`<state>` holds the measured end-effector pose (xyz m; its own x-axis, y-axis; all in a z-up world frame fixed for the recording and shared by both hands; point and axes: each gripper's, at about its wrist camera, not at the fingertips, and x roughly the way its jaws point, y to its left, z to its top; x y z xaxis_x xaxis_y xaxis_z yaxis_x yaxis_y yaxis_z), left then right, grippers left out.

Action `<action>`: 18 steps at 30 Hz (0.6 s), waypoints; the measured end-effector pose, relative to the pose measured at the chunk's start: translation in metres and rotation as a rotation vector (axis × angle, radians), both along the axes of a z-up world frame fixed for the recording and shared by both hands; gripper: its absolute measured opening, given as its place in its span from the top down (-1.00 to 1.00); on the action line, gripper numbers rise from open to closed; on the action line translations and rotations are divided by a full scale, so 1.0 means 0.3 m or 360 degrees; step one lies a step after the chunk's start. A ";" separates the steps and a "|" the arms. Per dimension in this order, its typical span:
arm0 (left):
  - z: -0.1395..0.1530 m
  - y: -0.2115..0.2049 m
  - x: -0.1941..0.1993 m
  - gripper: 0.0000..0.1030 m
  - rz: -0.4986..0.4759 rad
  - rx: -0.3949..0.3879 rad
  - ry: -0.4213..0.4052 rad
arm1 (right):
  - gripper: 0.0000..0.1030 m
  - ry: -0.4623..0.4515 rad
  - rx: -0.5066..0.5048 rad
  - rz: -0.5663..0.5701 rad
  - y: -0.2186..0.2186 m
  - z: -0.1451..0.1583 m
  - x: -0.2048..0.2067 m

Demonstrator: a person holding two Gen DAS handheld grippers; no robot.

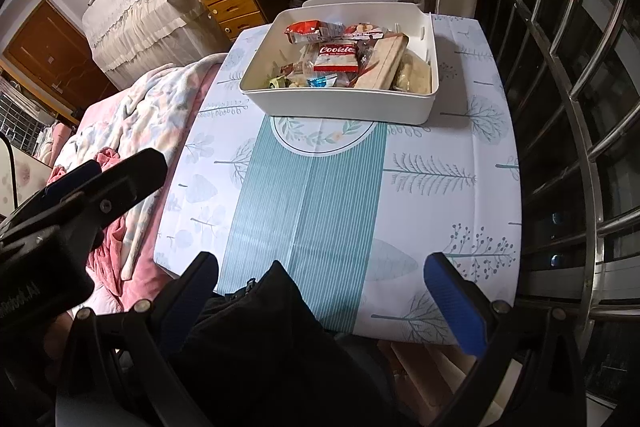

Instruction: Organize snacks

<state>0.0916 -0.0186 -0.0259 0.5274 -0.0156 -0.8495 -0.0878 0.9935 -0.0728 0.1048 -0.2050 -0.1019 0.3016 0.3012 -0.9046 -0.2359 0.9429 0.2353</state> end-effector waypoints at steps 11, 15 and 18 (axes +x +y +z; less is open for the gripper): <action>-0.002 -0.006 0.001 -0.98 0.0000 0.0003 0.0003 | -1.00 0.0009 0.0000 0.0002 -0.009 -0.008 0.001; -0.004 -0.008 0.002 -0.98 0.0000 0.0004 0.0006 | -1.00 0.0020 0.0001 0.0004 -0.016 -0.017 0.000; -0.004 -0.011 -0.002 -0.98 -0.0001 0.0005 0.0007 | -1.00 0.0031 0.0004 0.0003 -0.021 -0.023 0.005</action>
<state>0.0910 -0.0219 -0.0270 0.5237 -0.0133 -0.8518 -0.0873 0.9938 -0.0692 0.1064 -0.2114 -0.1087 0.2833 0.3042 -0.9095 -0.2331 0.9418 0.2424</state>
